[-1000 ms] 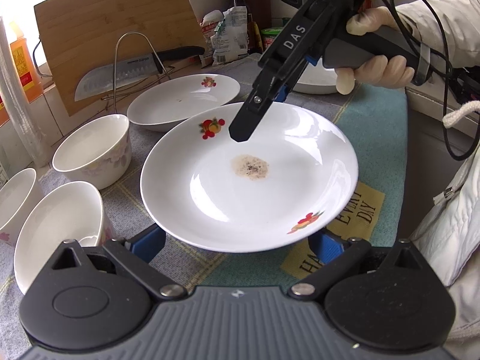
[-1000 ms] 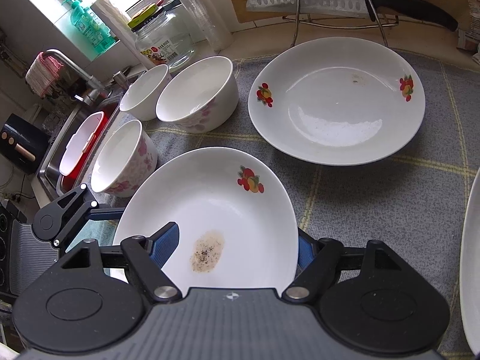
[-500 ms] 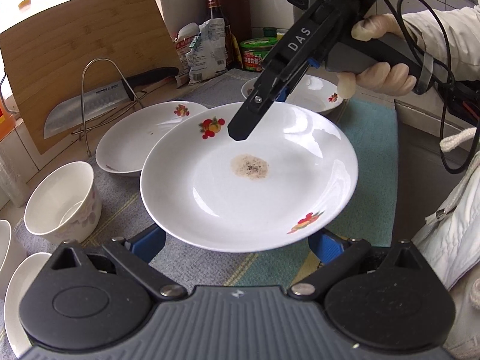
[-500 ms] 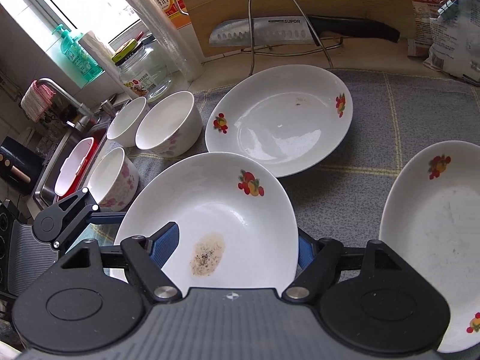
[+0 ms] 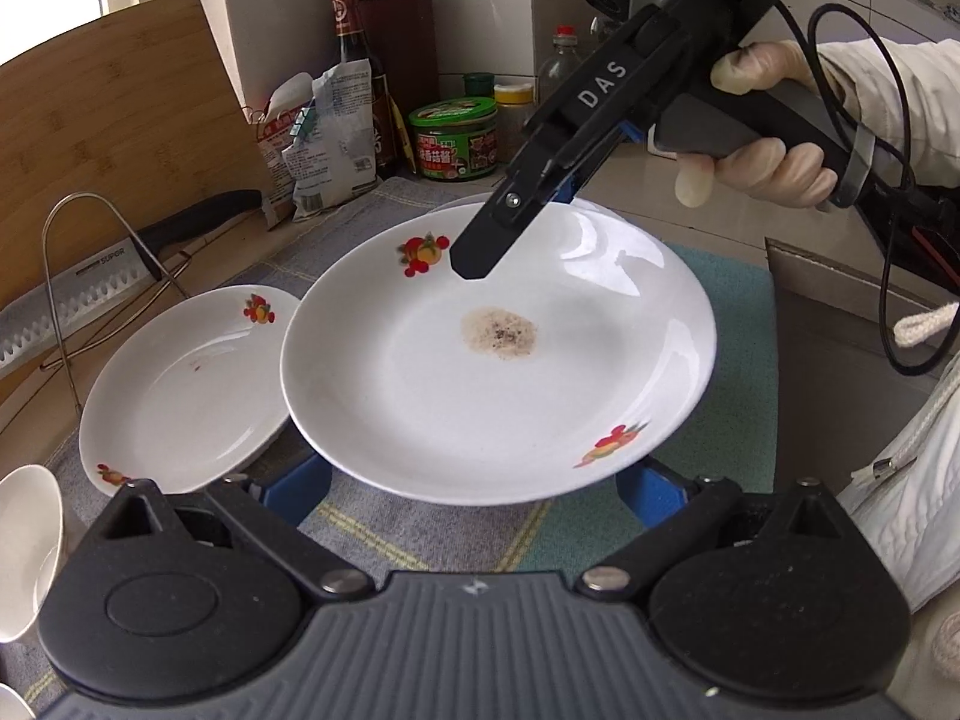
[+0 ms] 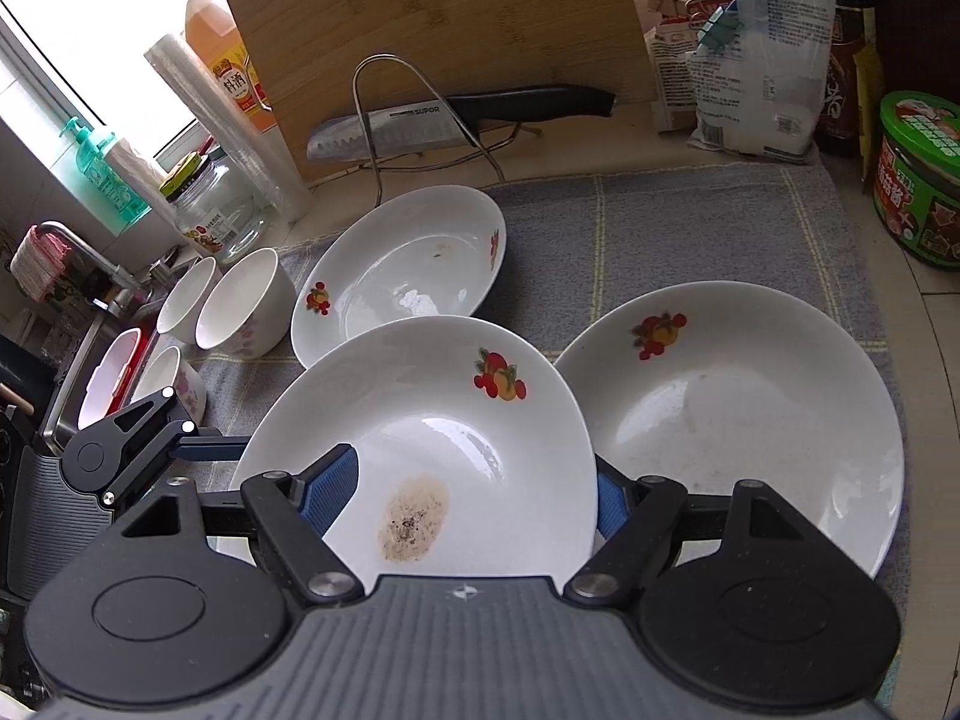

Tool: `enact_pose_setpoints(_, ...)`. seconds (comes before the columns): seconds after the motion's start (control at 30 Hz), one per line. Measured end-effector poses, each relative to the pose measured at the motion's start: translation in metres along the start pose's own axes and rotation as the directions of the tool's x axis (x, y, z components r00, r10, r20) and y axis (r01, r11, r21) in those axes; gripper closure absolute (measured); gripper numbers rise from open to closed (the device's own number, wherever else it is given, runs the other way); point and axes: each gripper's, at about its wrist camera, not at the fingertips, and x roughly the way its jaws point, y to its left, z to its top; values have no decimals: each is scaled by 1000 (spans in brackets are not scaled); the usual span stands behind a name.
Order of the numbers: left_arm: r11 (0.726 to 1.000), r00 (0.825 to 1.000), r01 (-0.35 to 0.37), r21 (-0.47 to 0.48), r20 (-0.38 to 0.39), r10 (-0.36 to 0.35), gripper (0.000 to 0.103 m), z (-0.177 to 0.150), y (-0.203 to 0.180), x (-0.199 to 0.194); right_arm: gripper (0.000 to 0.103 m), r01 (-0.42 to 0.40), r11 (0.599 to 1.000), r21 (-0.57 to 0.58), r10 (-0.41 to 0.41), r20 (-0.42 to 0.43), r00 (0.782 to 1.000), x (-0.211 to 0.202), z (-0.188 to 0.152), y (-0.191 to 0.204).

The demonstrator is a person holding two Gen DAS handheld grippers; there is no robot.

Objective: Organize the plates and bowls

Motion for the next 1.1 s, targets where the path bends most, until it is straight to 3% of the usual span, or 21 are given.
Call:
enact_pose_setpoints(0.67,996,997,76,52,-28,-74,3,52,-16,74,20,62,994,87,-65,32,997,-30,0,-85)
enact_pose_setpoints(1.1,995,994,92,43,-63,-89,3,63,-18,94,20,69,992,110,-71,15,997,-24,2,-109)
